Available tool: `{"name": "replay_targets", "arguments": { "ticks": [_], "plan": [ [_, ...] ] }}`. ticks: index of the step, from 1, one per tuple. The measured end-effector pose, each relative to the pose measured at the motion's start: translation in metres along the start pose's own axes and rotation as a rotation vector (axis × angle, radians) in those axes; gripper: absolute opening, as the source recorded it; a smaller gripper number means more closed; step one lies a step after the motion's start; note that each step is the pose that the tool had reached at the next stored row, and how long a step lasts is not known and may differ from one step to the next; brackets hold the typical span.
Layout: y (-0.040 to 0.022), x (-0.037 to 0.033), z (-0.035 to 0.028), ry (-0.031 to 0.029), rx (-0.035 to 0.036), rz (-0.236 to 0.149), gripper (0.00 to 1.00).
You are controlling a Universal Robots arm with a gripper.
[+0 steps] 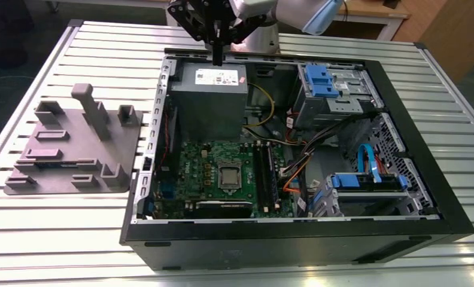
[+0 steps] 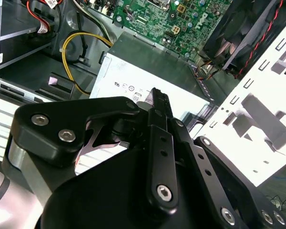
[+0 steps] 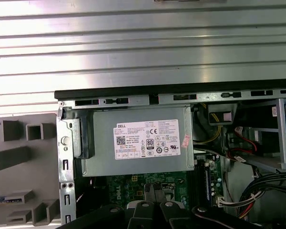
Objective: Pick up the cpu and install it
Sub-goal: 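Install the first cpu locking lever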
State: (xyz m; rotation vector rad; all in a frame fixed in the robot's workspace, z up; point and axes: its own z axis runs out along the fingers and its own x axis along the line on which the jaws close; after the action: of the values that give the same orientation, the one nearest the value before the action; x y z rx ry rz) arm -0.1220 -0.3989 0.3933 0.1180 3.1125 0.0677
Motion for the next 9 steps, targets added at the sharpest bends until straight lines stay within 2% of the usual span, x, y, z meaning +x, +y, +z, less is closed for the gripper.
{"name": "replay_targets", "arguments": {
  "ticks": [5,9],
  "plan": [
    [0.0000,0.0000,0.0000,0.0000,0.0001,0.000,0.11],
    [-0.0032,-0.0002,0.0010,-0.0001,0.0002,0.000,0.11]
  ]
}}
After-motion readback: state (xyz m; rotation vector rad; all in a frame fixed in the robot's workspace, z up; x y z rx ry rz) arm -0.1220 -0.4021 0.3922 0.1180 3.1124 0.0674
